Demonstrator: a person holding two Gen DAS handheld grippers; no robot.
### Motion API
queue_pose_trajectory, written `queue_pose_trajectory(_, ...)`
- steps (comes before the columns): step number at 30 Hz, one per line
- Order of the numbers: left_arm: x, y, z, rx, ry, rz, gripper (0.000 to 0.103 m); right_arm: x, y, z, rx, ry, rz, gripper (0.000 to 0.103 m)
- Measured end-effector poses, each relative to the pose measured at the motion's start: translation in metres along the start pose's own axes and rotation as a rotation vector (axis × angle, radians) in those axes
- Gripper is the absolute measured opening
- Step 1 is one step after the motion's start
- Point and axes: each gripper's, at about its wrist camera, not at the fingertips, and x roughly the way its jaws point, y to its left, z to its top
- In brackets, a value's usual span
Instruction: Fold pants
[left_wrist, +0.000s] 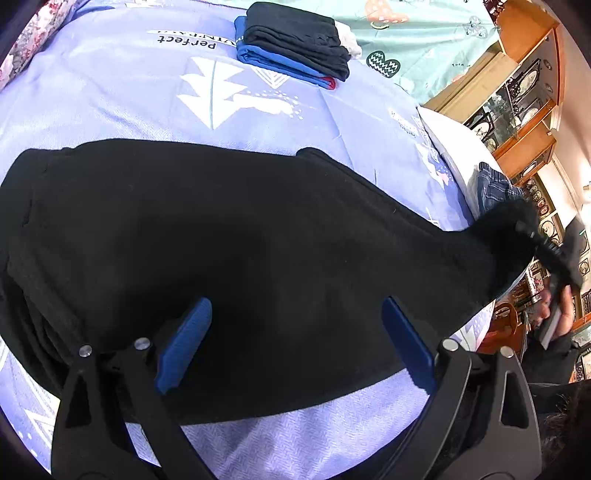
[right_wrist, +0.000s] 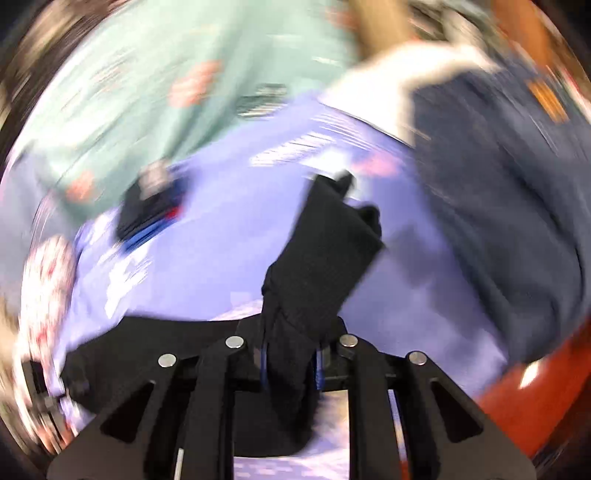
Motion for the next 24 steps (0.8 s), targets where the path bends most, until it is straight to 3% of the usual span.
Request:
queue_pose_trajectory(4, -0.004, -0.001, -0.003, -0.029, -0.028, -0.004, 0.095, 0.027, 0.132, -0.016, -0.329, 0.053, 0.110, 0.018)
queue_pose_trajectory(6, -0.009, 0.001, -0.006, -0.035, -0.047, -0.008, 0.095, 0.059, 0.192, -0.050, -0.517, 0.122, 0.137, 0.022)
queue_pose_trajectory(7, -0.011, 0.002, -0.008, -0.041, -0.055, -0.007, 0.095, 0.079, 0.214, -0.074, -0.613, 0.176, 0.130, 0.033)
queue_pose_trajectory(10, -0.017, 0.011, -0.013, -0.060, -0.061, 0.006, 0.095, 0.132, 0.236, -0.140, -0.819, 0.358, 0.086, 0.038)
queue_pose_trajectory(11, -0.019, 0.015, -0.014, -0.066, -0.065, 0.010, 0.095, 0.124, 0.235, -0.141, -0.824, 0.310, 0.104, 0.039)
queue_pose_trajectory(13, -0.022, 0.021, -0.016, -0.079, -0.069, 0.009, 0.095, 0.110, 0.228, -0.132, -0.791, 0.337, 0.190, 0.042)
queue_pose_trajectory(14, -0.022, 0.022, -0.016, -0.083, -0.071, 0.005, 0.095, 0.099, 0.219, -0.119, -0.730, 0.345, 0.280, 0.046)
queue_pose_trajectory(15, -0.022, 0.022, -0.015, -0.082, -0.073, 0.006, 0.095, 0.089, 0.212, -0.109, -0.687, 0.347, 0.340, 0.056)
queue_pose_trajectory(17, -0.020, 0.020, -0.014, -0.079, -0.074, 0.004, 0.096, 0.077, 0.208, -0.092, -0.627, 0.341, 0.409, 0.058)
queue_pose_trajectory(23, -0.019, 0.019, -0.015, -0.081, -0.072, 0.003, 0.096, 0.090, 0.217, -0.092, -0.590, 0.403, 0.399, 0.057)
queue_pose_trajectory(24, -0.020, 0.018, -0.015, -0.083, -0.073, 0.006, 0.096, 0.100, 0.219, -0.095, -0.573, 0.428, 0.396, 0.052)
